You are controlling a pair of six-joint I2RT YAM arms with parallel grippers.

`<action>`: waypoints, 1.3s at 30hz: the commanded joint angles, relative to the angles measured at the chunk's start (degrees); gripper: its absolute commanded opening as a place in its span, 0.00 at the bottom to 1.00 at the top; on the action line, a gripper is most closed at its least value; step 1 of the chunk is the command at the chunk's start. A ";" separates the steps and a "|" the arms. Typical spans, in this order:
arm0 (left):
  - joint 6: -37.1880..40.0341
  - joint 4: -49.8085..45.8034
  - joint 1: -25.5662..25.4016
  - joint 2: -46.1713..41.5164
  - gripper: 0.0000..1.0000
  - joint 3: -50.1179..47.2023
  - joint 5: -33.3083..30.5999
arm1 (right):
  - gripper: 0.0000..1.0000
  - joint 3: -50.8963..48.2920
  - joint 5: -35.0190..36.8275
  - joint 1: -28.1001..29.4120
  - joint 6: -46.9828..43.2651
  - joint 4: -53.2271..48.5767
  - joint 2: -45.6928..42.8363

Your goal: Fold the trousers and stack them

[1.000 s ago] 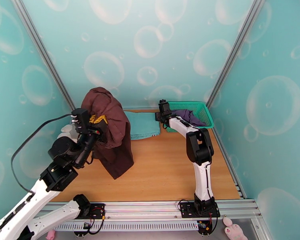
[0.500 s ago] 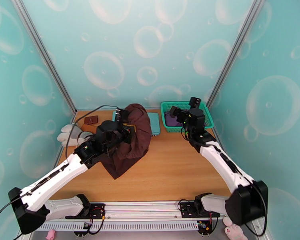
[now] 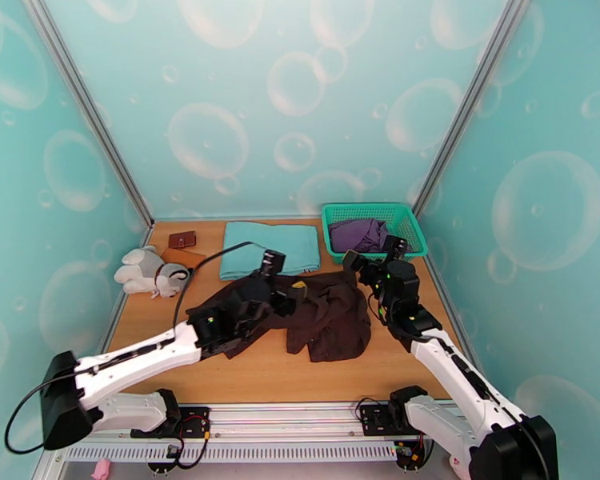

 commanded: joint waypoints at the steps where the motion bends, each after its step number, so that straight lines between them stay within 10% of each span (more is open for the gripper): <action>1: -8.78 -11.34 2.19 -1.55 0.81 -5.49 0.04 | 0.99 5.28 3.05 6.66 -6.04 -10.18 5.40; 11: -19.85 -9.03 10.46 -15.74 0.73 -28.11 8.14 | 0.98 1.22 13.42 28.13 -3.56 -19.19 2.68; 21: -13.40 0.03 16.09 -4.26 0.65 -25.84 14.70 | 0.89 -2.47 21.47 46.07 7.80 -17.16 13.10; 30: -13.26 5.96 15.83 4.31 0.61 -25.56 14.48 | 0.83 3.66 31.38 51.23 14.34 -17.50 31.19; 33: -13.51 6.57 15.83 6.21 0.42 -25.69 14.02 | 0.82 5.36 33.45 51.71 16.52 -19.56 35.90; 39: -14.77 5.03 15.78 1.29 0.10 -27.54 11.73 | 0.26 4.37 37.31 51.73 19.57 -23.19 34.26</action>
